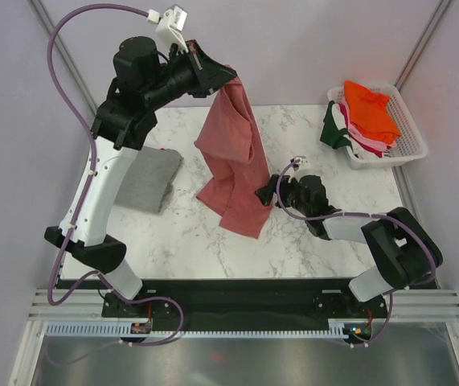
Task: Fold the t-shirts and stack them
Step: Flatten the tshirt out
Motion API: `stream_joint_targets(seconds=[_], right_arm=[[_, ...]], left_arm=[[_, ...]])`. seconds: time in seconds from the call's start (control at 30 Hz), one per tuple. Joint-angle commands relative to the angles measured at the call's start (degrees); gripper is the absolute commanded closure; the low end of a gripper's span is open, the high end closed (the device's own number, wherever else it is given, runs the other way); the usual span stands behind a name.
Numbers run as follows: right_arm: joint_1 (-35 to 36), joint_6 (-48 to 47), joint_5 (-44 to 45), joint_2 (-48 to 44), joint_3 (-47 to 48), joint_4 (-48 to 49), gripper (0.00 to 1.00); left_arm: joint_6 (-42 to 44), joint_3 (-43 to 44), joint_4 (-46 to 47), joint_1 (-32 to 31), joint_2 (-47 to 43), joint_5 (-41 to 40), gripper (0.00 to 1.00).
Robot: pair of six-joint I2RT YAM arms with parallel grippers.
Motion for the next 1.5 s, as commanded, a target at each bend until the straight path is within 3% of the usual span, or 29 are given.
stream_joint_targets(seconds=[0.0, 0.2, 0.3, 0.37, 0.43, 0.53, 0.7, 0.9, 1.0, 1.13, 1.27, 1.33, 1.43, 1.47], right_arm=[[0.1, 0.5, -3.6, 2.9, 2.5, 3.0, 0.07], [0.9, -0.1, -3.3, 2.6, 3.1, 0.6, 0.08], [1.9, -1.1, -5.3, 4.2, 5.6, -0.9, 0.33], [2.5, -1.8, -6.7, 5.1, 6.8, -2.7, 0.73], [2.6, -2.6, -6.2, 4.8, 8.8, -4.9, 1.00], [2.1, -4.7, -2.7, -0.8, 9.2, -10.5, 1.00], [2.0, -8.5, 8.6, -15.5, 15.6, -33.1, 1.00], [1.8, -7.7, 4.0, -31.2, 22.2, -55.1, 1.00], [1.8, -8.3, 6.9, -39.5, 26.3, -62.2, 1.00], [1.8, -11.7, 16.0, -42.3, 36.2, -71.2, 1.00], [1.8, -12.6, 23.7, -36.6, 45.9, -79.4, 1.00], [1.8, -12.3, 21.5, -34.8, 47.4, -80.7, 1.00], [1.9, -11.9, 2.9, -33.3, 46.6, -78.1, 1.00], [2.3, -10.6, -7.7, -33.3, 44.5, -76.6, 1.00]], left_arm=[[-2.0, 5.1, 3.0, 1.0, -2.9, 2.0, 0.98], [-3.2, 10.8, 3.3, 5.7, -2.6, 1.9, 0.98], [-4.8, 10.5, 4.1, 7.4, -2.5, 2.7, 0.98], [-6.2, 10.5, 4.6, 8.6, -2.5, 4.5, 0.98], [-6.4, 10.4, 5.0, 9.6, -2.6, 5.3, 0.98], [-6.4, 8.4, 4.8, 12.6, -4.4, 6.0, 0.98], [-3.5, -4.5, 4.0, 17.7, -15.1, 1.1, 0.98], [-1.0, -19.6, 2.1, 17.8, -29.2, -3.2, 0.98], [0.4, -24.5, 0.9, 17.8, -37.1, -6.6, 0.98], [2.7, -26.8, -2.0, 17.8, -42.3, -11.5, 0.98], [0.0, -35.6, -1.7, 17.8, -42.2, -9.4, 0.98], [-2.3, -40.0, 1.7, 17.8, -41.2, -3.9, 0.98], [0.2, -43.6, 2.0, 17.9, -39.5, -6.8, 0.98], [1.2, -42.0, 0.6, 18.0, -38.7, -9.6, 0.98]])
